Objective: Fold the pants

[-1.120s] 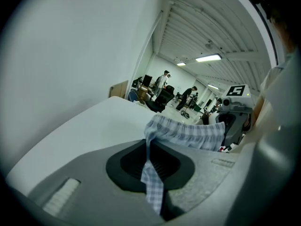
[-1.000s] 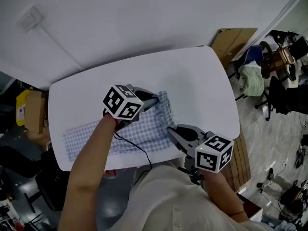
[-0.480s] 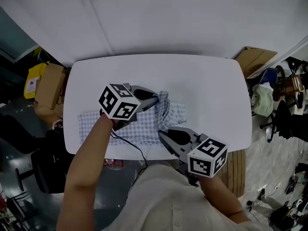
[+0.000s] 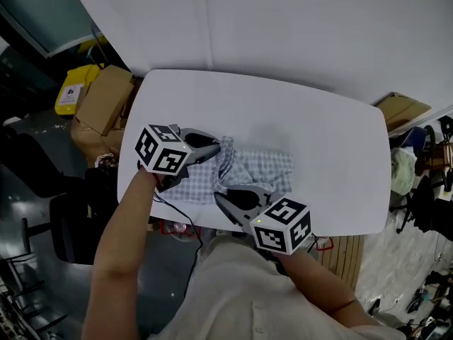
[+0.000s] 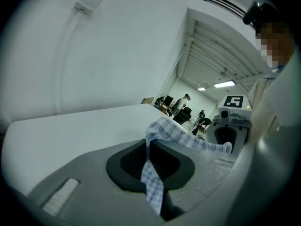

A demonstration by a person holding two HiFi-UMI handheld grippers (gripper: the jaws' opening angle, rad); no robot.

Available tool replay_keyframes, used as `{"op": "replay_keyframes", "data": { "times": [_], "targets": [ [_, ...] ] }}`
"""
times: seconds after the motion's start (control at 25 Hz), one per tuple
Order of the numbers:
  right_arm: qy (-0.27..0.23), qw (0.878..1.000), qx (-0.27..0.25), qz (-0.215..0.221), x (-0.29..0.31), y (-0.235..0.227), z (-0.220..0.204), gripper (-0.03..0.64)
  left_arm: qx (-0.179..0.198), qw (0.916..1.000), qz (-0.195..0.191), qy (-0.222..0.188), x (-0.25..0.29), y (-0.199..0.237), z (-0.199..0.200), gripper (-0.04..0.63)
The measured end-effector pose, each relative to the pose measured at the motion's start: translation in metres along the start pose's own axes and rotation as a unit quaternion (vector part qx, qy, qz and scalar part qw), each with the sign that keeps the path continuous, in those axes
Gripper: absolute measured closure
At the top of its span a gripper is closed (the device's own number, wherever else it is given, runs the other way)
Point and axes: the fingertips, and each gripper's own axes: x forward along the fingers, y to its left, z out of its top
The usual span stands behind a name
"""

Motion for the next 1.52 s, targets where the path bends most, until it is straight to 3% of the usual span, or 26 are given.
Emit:
{"op": "replay_keyframes", "data": {
  "times": [0.52, 0.88, 1.0, 1.08, 1.2, 1.36, 1.52],
  "targets": [
    [0.076, 0.996, -0.021, 0.034, 0.142, 0.035, -0.02, 0.581, -0.033, 0.9993, 0.006, 0.018, -0.082, 0.071, -0.076, 0.571],
    [0.138, 0.988, -0.064, 0.02, 0.224, 0.027, -0.055, 0.581, -0.069, 0.994, 0.074, 0.043, -0.1, 0.124, -0.138, 0.571],
    [0.162, 0.983, -0.079, 0.012, 0.249, 0.025, -0.072, 0.581, -0.077, 0.9878, 0.114, 0.074, -0.106, 0.142, -0.168, 0.569],
    [0.174, 0.981, -0.085, 0.006, 0.266, 0.024, -0.082, 0.581, -0.102, 0.9813, 0.137, 0.089, -0.111, 0.154, -0.186, 0.569],
    [0.185, 0.978, -0.096, 0.0, 0.288, 0.028, -0.09, 0.581, -0.144, 0.9712, 0.166, 0.093, -0.125, 0.166, -0.203, 0.569],
    [0.195, 0.974, -0.111, -0.003, 0.311, 0.034, -0.096, 0.581, -0.157, 0.9609, 0.201, 0.107, -0.155, 0.176, -0.217, 0.568],
    [0.212, 0.968, -0.131, -0.007, 0.324, 0.04, -0.105, 0.581, -0.157, 0.9375, 0.267, 0.16, -0.208, 0.19, -0.232, 0.569]
  ]
}}
